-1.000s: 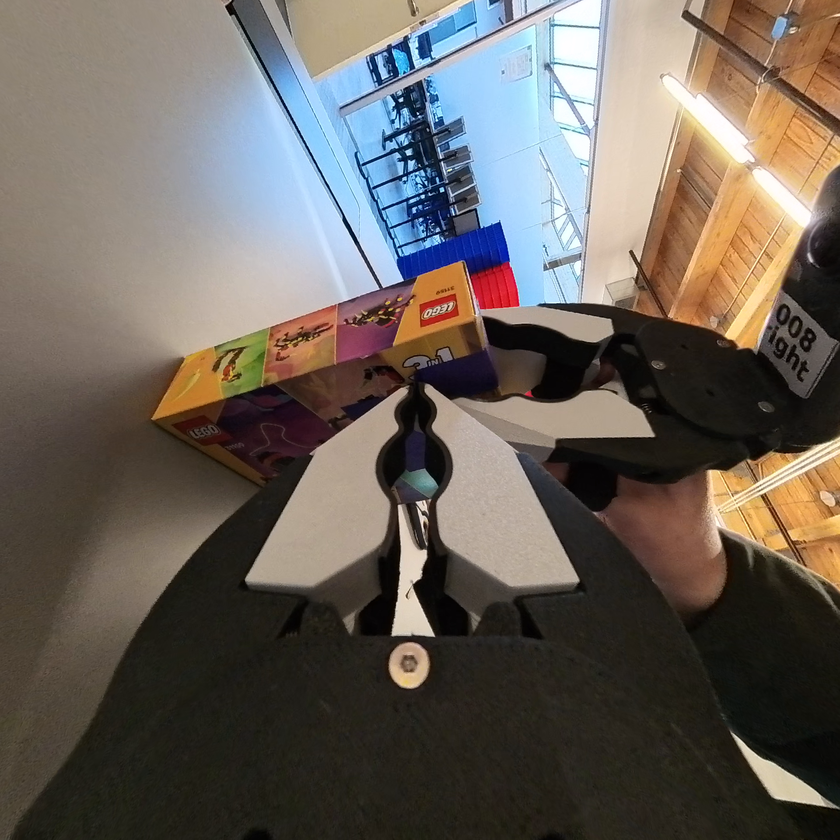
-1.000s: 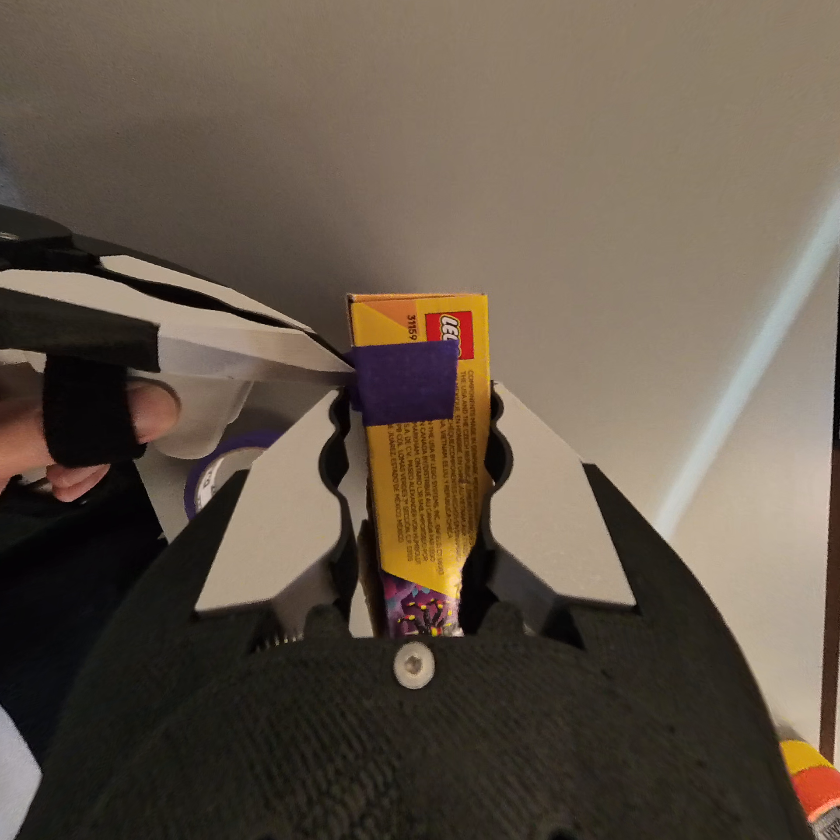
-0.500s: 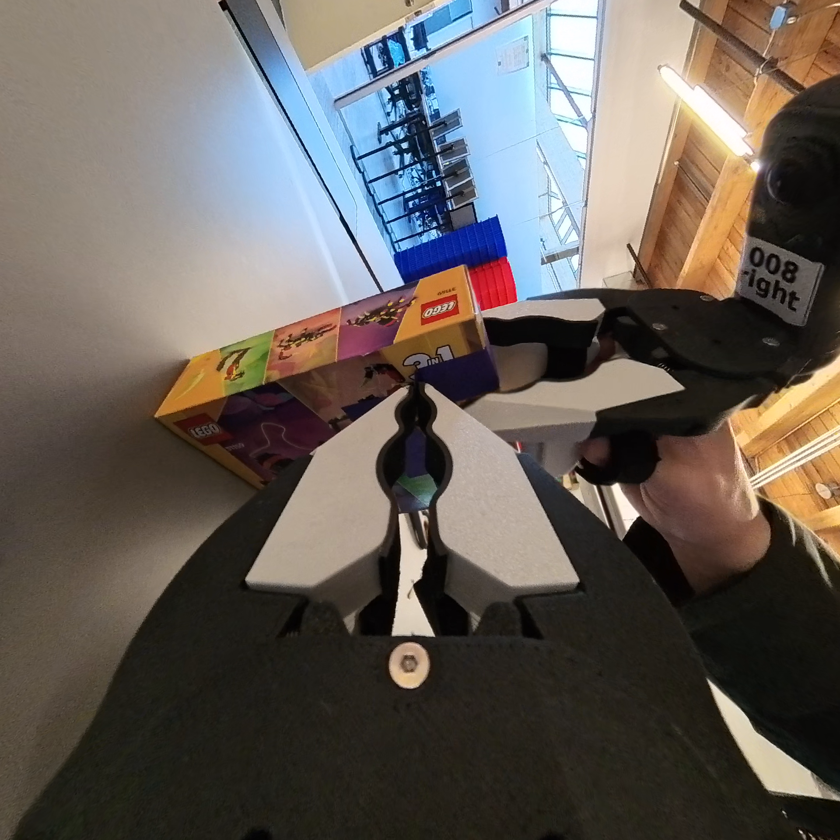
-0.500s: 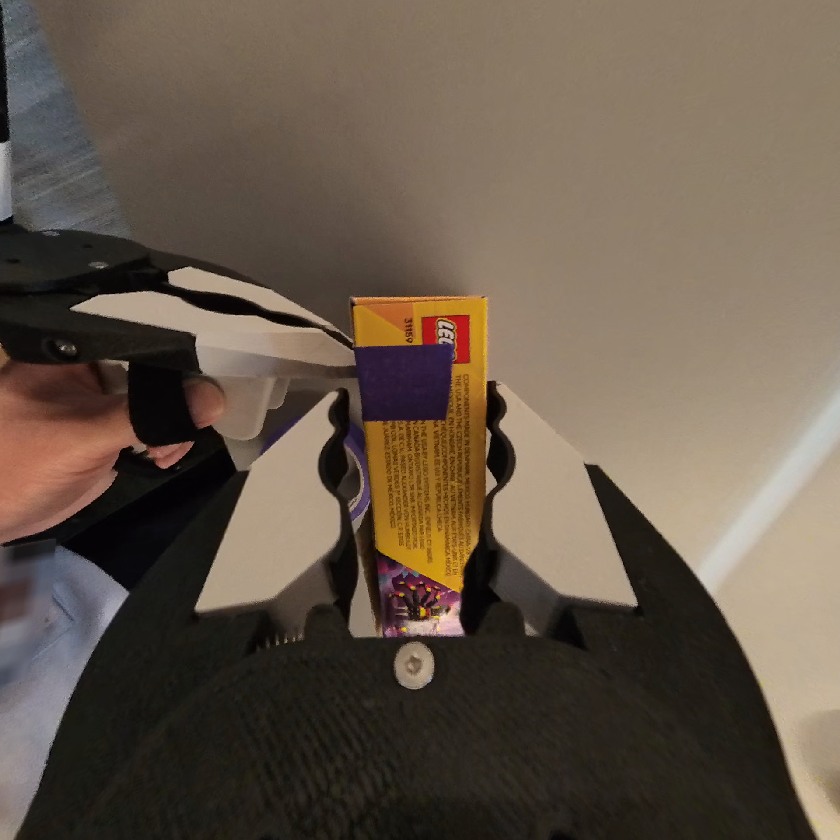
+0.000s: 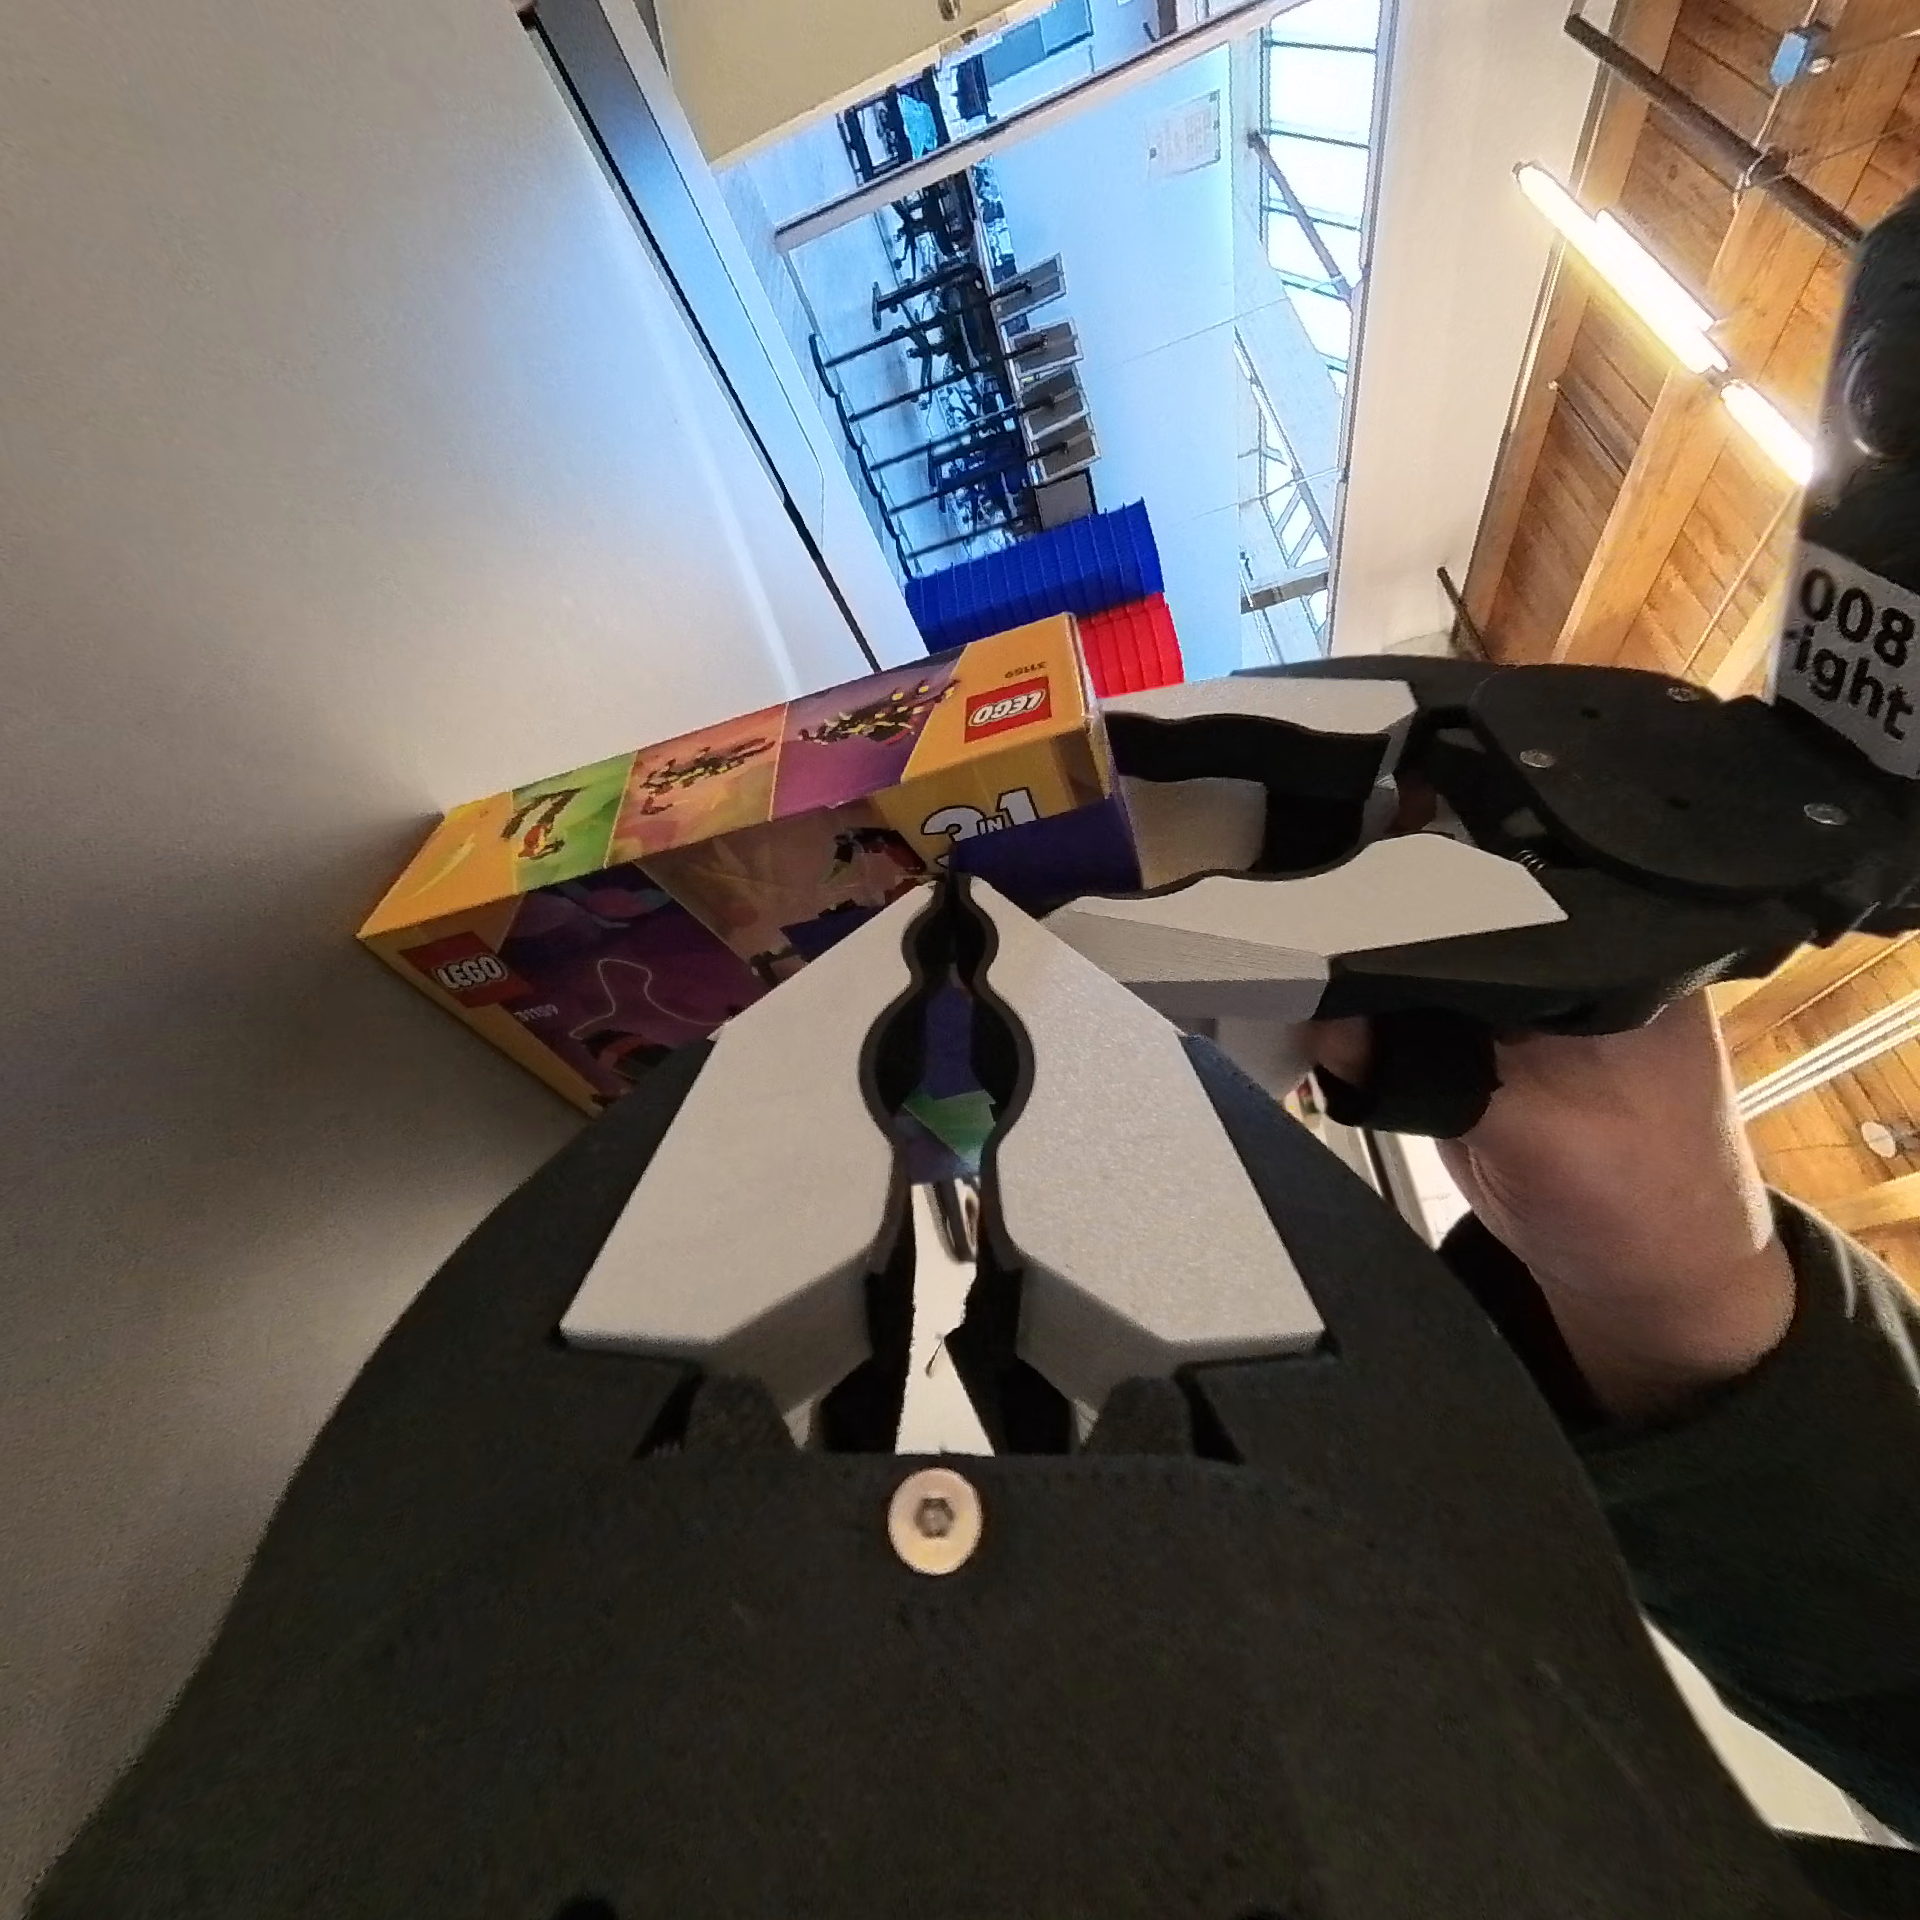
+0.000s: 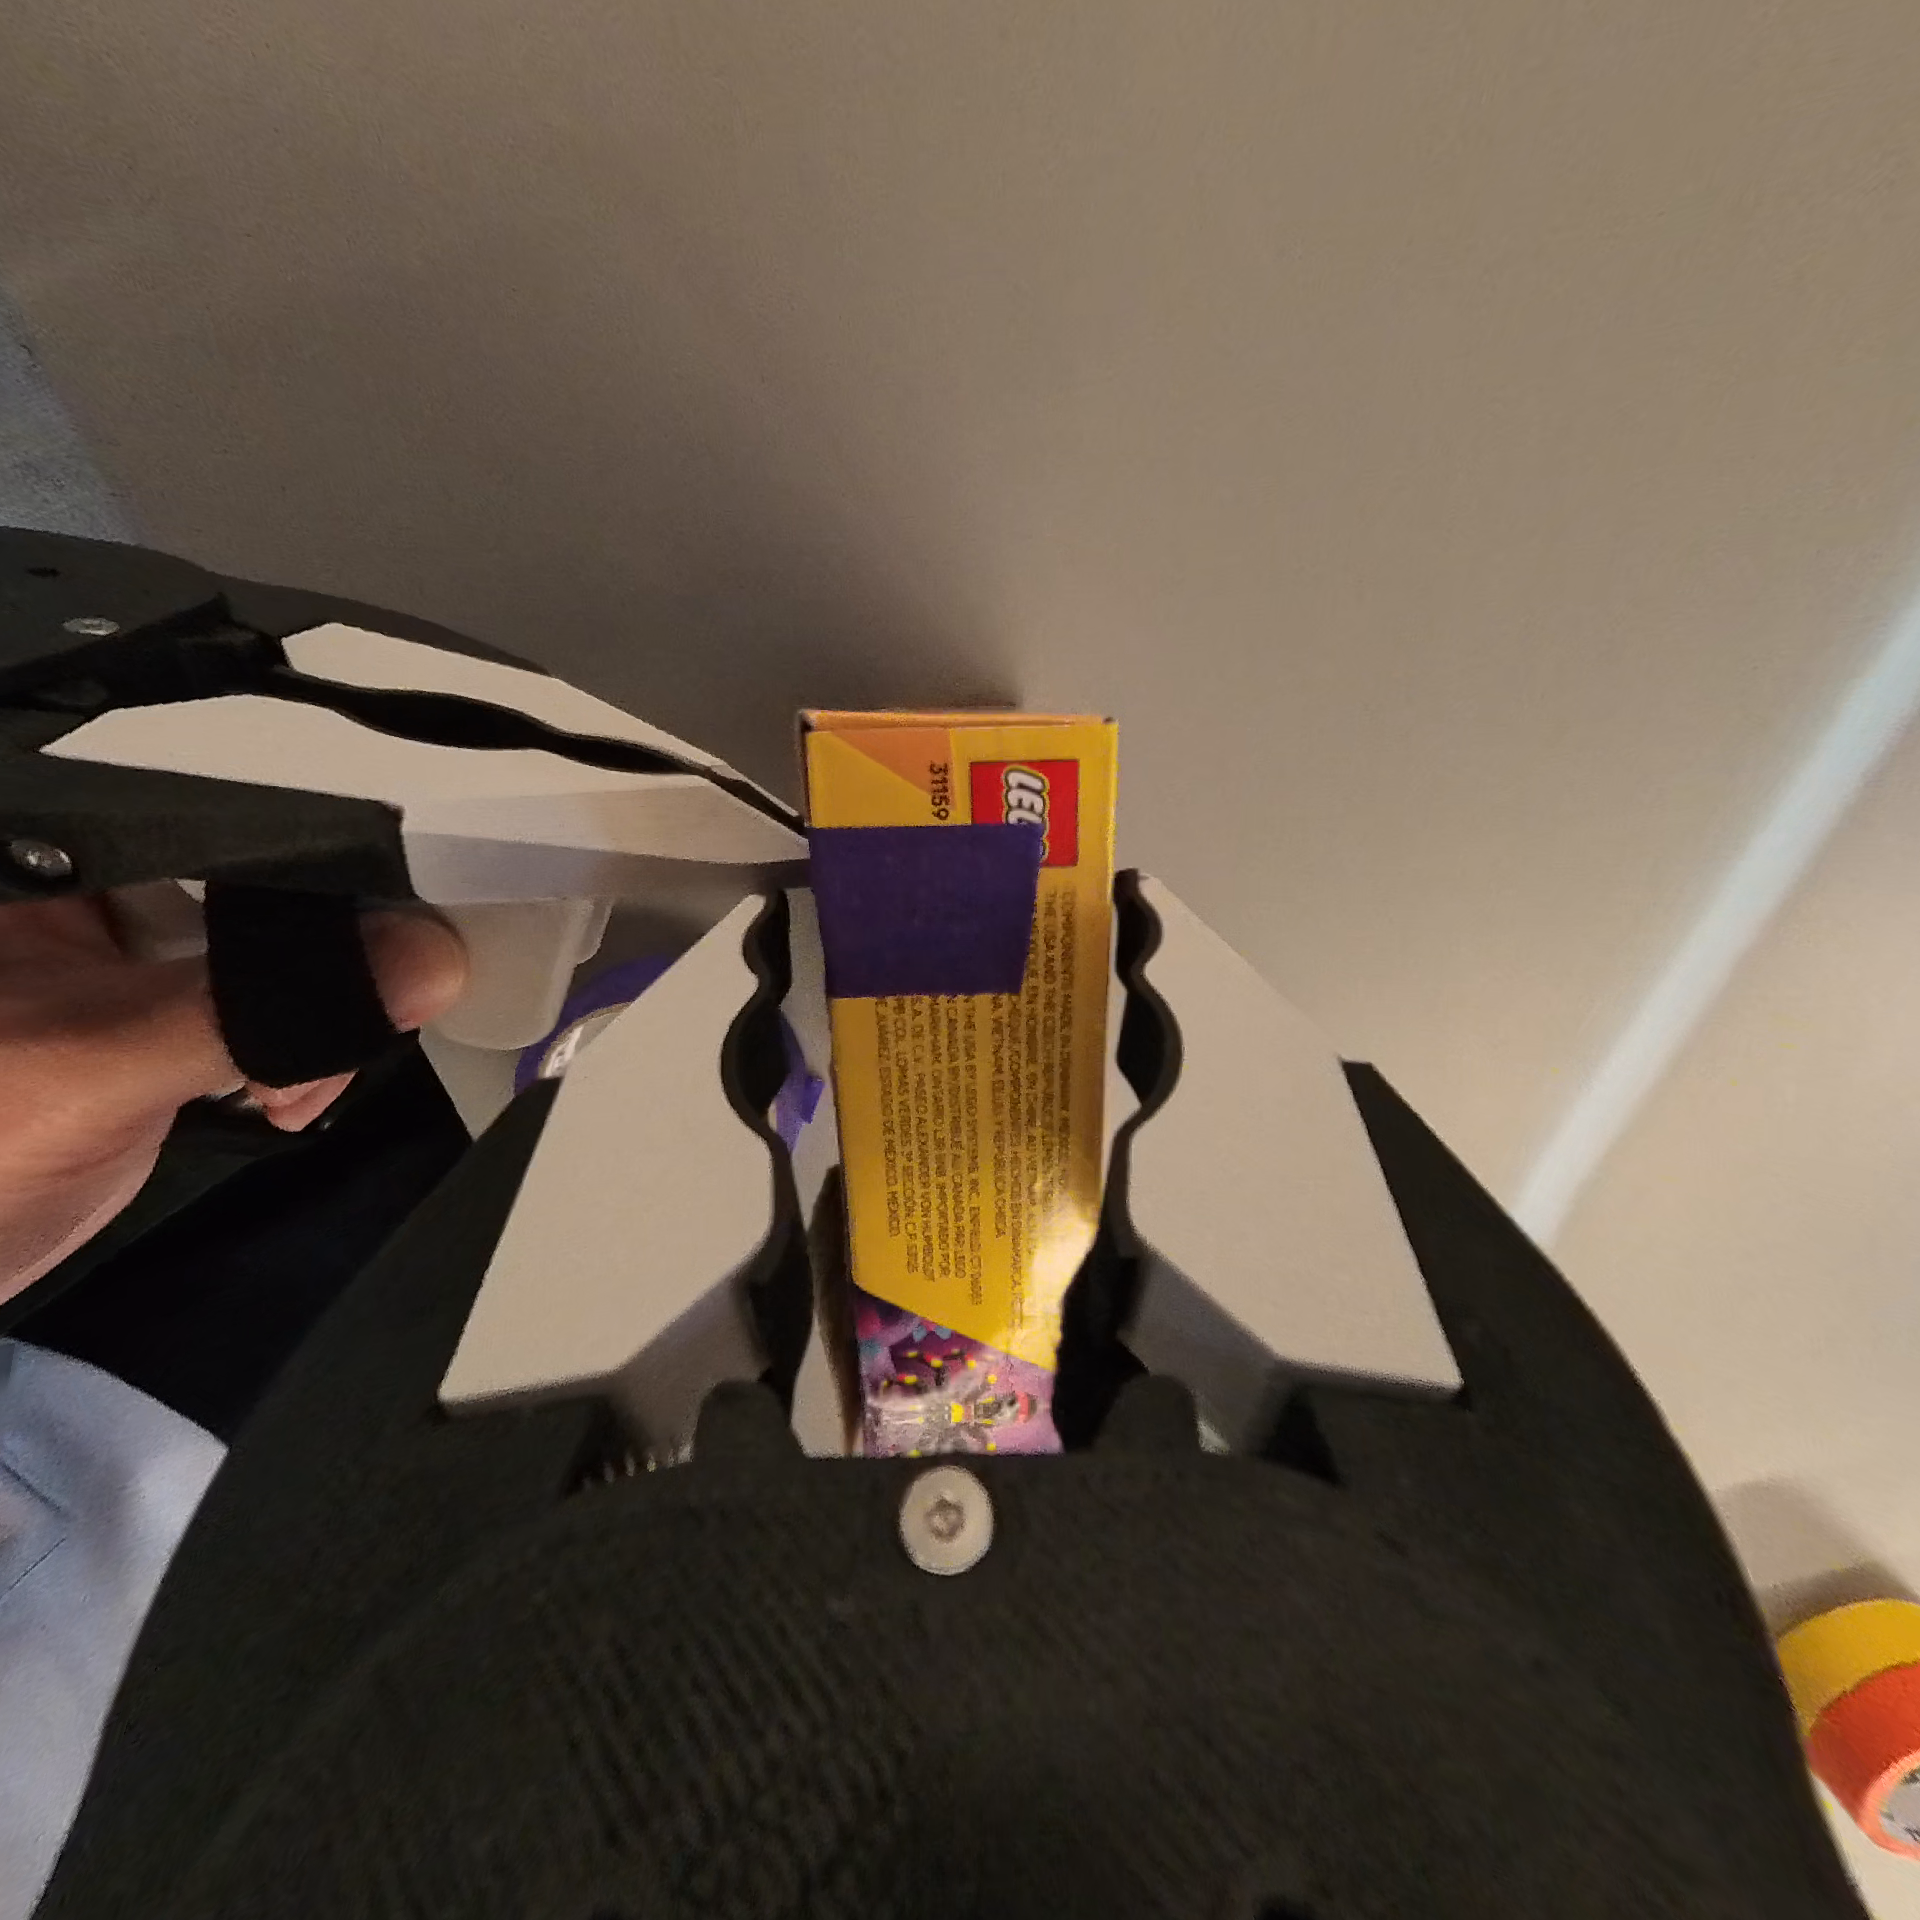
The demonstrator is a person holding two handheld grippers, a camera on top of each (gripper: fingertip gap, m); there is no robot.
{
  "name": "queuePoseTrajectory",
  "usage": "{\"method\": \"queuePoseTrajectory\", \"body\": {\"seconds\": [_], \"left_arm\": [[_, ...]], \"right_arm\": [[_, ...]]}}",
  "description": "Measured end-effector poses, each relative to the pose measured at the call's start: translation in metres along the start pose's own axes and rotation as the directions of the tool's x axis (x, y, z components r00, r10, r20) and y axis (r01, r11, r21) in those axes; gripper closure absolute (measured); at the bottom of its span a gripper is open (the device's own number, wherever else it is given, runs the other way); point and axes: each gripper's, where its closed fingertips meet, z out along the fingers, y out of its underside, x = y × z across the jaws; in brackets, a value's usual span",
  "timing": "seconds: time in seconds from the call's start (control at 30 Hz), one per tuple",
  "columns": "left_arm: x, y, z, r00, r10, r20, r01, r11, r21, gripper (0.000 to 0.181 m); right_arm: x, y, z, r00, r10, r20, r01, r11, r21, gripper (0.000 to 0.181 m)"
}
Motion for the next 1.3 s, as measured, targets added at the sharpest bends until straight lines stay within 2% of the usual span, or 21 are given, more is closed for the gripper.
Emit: {"method": "queuePoseTrajectory", "body": {"seconds": [0.33, 0.73, 0.87, 1.03, 1.13, 1.3], "left_arm": [[0.0, -0.002, 0.0, 1.0, -0.005, -0.007, 0.005, 1.0, 0.002, 0.181], [0.0, -0.002, 0.002, 1.0, -0.019, -0.023, 0.019, 1.0, -0.003, 0.181], [0.0, -0.002, 0.003, 1.0, -0.015, -0.023, 0.015, 1.0, -0.005, 0.181], [0.0, -0.003, 0.003, 1.0, -0.015, -0.022, 0.015, 1.0, -0.004, 0.181], [0.0, -0.003, 0.004, 1.0, -0.014, -0.02, 0.014, 1.0, -0.004, 0.181], [0.0, -0.002, 0.003, 1.0, -0.014, -0.019, 0.014, 1.0, -0.009, 0.181]], "right_arm": [[-0.006, -0.007, -0.007, 0.989, 0.048, 0.141, -0.045, 0.999, -0.024, 0.12], [0.0, -0.007, -0.008, 0.978, 0.083, 0.189, -0.076, 0.996, -0.046, 0.13], [0.002, -0.009, -0.01, 0.986, 0.067, 0.155, -0.065, 0.998, -0.016, 0.131], [0.007, -0.027, -0.019, 0.999, 0.033, 0.035, -0.037, 0.993, 0.114, 0.128], [0.007, -0.022, -0.011, 1.0, -0.006, -0.015, 0.007, 0.998, 0.065, 0.124], [0.006, -0.02, -0.008, 0.999, -0.034, -0.034, 0.036, 0.998, 0.052, 0.133]]}}
